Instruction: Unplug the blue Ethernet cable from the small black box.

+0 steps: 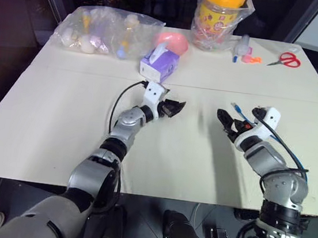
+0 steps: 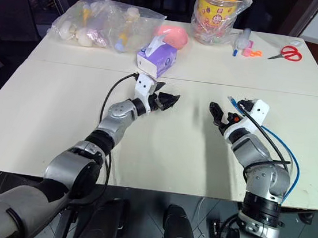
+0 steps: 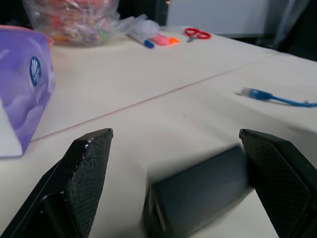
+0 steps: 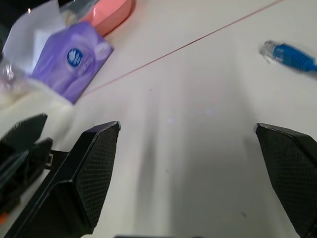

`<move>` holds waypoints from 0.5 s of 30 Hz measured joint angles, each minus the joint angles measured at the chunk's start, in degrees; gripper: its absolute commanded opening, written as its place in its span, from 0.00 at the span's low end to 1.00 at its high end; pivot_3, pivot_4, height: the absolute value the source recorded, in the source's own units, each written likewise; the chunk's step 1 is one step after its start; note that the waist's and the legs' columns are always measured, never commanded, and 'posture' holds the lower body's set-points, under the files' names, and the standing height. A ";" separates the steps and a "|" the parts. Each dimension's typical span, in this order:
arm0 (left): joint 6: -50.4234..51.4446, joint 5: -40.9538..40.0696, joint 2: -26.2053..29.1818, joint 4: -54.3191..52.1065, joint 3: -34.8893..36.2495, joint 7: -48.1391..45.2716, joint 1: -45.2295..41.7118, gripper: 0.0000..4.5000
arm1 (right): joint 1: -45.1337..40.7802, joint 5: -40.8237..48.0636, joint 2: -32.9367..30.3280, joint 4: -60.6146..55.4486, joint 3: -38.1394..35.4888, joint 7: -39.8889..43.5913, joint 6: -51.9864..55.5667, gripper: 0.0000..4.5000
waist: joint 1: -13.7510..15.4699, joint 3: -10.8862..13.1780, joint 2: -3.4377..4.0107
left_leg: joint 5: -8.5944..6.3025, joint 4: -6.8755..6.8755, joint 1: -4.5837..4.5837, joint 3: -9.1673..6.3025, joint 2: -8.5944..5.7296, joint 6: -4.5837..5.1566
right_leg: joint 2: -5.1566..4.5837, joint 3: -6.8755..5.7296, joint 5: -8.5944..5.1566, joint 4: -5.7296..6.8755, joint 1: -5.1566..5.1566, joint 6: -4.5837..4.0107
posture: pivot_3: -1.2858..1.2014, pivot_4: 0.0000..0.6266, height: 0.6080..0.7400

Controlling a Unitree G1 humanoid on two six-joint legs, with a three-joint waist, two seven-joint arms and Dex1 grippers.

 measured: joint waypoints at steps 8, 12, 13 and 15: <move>32.32 -8.70 11.75 -40.97 -0.79 -4.75 16.06 0.94 | 11.56 -6.79 -12.37 -12.14 5.66 14.28 -5.02 1.00 | -0.05 -0.01 0.02 | 0.00 0.17 0.12 -0.02 0.04 0.00 | 0.01 -0.01 -0.02 0.08 0.14 -0.04 | 0.52 0.24 1.00; 45.32 -13.64 18.52 -54.74 1.35 -3.71 21.09 0.94 | 18.50 -9.48 -17.06 -15.60 6.90 20.01 -6.41 1.00 | 0.06 -0.01 0.01 | 0.00 0.27 0.16 -0.02 0.05 -0.01 | -0.01 -0.01 -0.12 0.03 0.24 -0.29 | 0.52 0.24 1.00; 47.67 -14.77 19.69 -57.54 1.83 -3.50 21.65 0.94 | 19.22 -9.56 -17.29 -15.88 6.89 20.81 -6.46 1.00 | 0.07 -0.01 0.01 | 0.01 0.32 0.19 -0.01 0.05 -0.03 | -0.02 -0.01 -0.11 0.02 0.29 -0.31 | 0.52 0.24 1.00; 50.35 -16.52 20.98 -61.30 1.95 -3.53 22.57 0.94 | 19.55 -9.47 -17.31 -16.84 6.04 21.68 -6.48 1.00 | 0.09 -0.01 0.01 | 0.02 0.36 0.20 0.02 0.04 -0.05 | -0.04 0.01 -0.09 0.00 0.32 -0.35 | 0.52 0.24 1.00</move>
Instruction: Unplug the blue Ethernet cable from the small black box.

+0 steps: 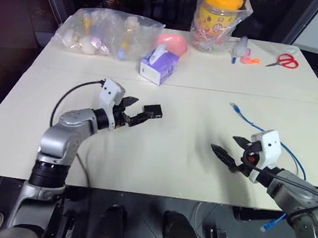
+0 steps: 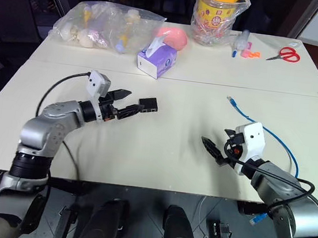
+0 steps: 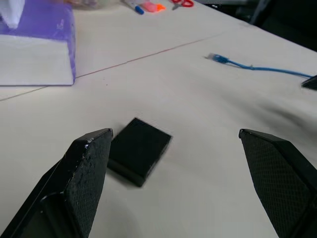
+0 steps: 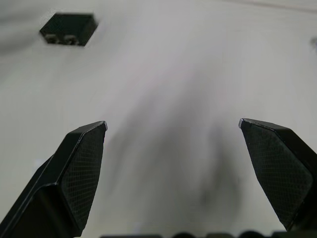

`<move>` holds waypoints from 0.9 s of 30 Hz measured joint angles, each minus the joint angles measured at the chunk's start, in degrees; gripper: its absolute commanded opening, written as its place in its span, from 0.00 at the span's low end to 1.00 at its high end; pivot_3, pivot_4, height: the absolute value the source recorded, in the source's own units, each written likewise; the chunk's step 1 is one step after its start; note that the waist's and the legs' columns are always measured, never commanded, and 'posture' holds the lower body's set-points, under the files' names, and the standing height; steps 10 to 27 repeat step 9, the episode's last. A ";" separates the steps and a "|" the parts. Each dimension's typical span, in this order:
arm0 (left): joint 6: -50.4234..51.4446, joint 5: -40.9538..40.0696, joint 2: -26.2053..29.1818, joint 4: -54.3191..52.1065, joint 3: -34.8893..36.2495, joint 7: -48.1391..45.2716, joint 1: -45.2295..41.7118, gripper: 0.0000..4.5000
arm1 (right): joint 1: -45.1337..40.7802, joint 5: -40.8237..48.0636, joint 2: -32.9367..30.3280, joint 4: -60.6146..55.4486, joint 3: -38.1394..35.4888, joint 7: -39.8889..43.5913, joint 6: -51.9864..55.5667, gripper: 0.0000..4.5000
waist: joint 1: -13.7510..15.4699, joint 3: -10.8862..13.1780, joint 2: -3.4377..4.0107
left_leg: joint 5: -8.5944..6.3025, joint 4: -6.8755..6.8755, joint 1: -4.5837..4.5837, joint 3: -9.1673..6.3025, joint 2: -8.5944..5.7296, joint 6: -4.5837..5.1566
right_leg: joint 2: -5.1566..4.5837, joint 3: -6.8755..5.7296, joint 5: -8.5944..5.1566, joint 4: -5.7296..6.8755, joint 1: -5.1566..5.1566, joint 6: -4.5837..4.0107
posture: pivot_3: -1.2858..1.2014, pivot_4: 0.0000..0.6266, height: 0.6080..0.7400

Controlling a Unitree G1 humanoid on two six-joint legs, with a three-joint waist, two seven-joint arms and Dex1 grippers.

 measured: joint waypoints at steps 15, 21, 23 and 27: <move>3.73 -3.60 4.53 -2.61 1.96 -0.01 0.80 0.94 | 1.32 1.10 -1.15 -2.35 -5.93 1.65 1.23 1.00 | 0.08 0.00 -0.02 | 0.00 -0.07 0.01 0.00 0.00 0.00 | 0.02 -0.01 -0.01 -0.04 -0.01 -0.02 | 0.52 0.24 1.00; 3.73 -3.60 4.53 -2.61 1.96 -0.01 0.80 0.94 | 1.32 1.10 -1.15 -2.35 -5.93 1.65 1.23 1.00 | 0.08 0.00 -0.02 | 0.00 -0.07 0.01 0.00 0.00 0.00 | 0.02 -0.01 -0.01 -0.04 -0.01 -0.02 | 0.52 0.24 1.00; 3.73 -3.60 4.53 -2.61 1.96 -0.01 0.80 0.94 | 1.32 1.10 -1.15 -2.35 -5.93 1.65 1.23 1.00 | 0.08 0.00 -0.02 | 0.00 -0.07 0.01 0.00 0.00 0.00 | 0.02 -0.01 -0.01 -0.04 -0.01 -0.02 | 0.52 0.24 1.00; 3.73 -3.60 4.53 -2.61 1.96 -0.01 0.80 0.94 | 1.32 1.10 -1.15 -2.35 -5.93 1.65 1.23 1.00 | 0.08 0.00 -0.02 | 0.00 -0.07 0.01 0.00 0.00 0.00 | 0.02 -0.01 -0.01 -0.04 -0.01 -0.02 | 0.52 0.24 1.00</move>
